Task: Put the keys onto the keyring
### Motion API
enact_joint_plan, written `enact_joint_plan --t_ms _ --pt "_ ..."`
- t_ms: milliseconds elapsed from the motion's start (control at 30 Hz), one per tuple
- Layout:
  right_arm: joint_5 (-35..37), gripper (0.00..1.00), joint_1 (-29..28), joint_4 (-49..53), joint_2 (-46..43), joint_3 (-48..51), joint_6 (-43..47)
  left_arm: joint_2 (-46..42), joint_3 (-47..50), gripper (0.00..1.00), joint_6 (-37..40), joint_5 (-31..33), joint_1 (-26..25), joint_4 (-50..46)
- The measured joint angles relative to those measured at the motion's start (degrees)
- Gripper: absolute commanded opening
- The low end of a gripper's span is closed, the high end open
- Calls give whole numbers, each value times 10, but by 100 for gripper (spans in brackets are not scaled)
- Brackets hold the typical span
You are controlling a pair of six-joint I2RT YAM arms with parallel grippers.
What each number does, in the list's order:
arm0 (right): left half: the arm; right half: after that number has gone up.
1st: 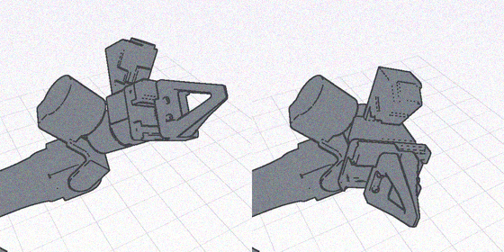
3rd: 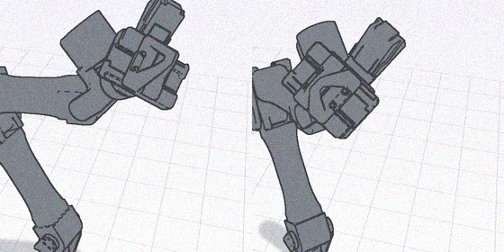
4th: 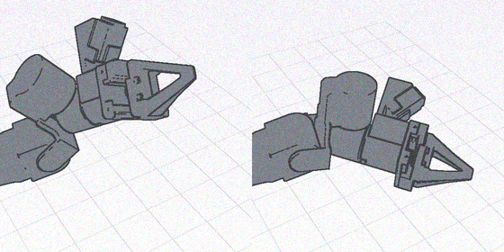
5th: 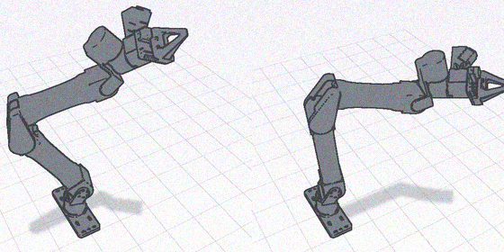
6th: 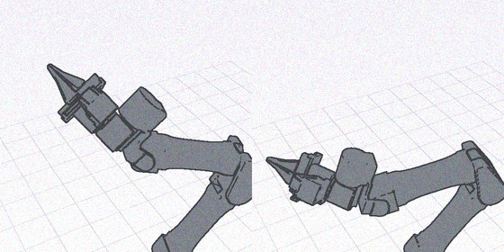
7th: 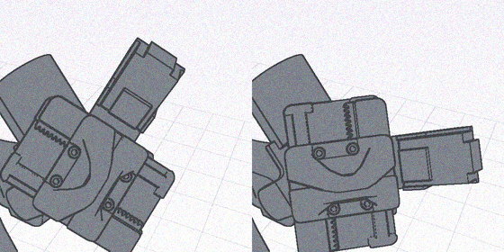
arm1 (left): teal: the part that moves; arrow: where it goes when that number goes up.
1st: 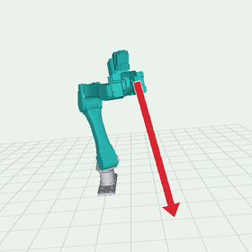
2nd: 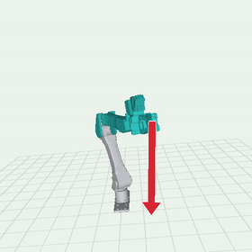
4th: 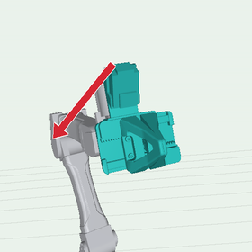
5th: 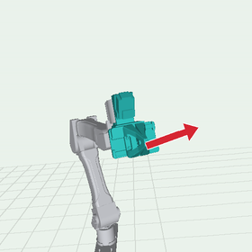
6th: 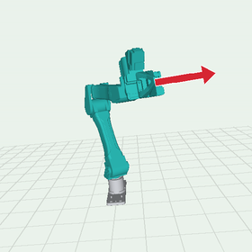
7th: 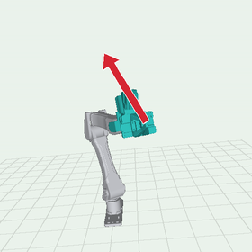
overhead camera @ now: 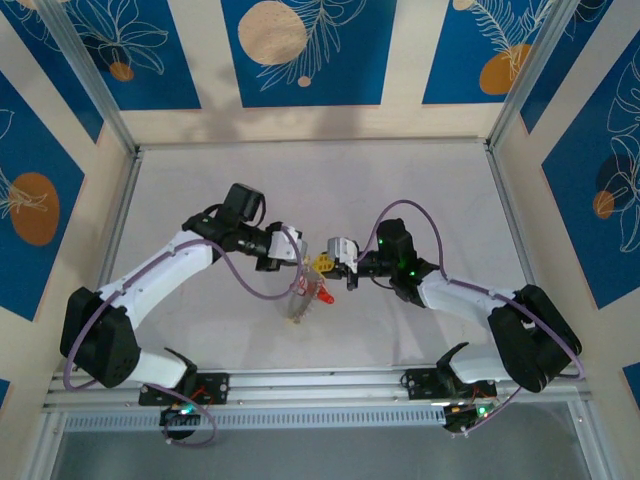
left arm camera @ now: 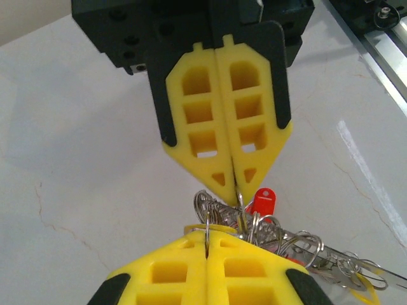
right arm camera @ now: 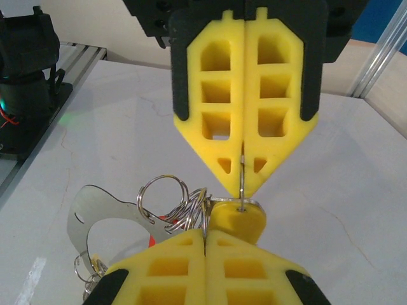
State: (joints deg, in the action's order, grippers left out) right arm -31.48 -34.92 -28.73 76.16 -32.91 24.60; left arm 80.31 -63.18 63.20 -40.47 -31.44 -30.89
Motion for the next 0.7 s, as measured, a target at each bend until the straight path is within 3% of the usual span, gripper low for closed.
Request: enact_joint_plan --t_ms 700 --pt "2 0 4 -17 11 0 -61 -12 22 0 37 50 -9 16"
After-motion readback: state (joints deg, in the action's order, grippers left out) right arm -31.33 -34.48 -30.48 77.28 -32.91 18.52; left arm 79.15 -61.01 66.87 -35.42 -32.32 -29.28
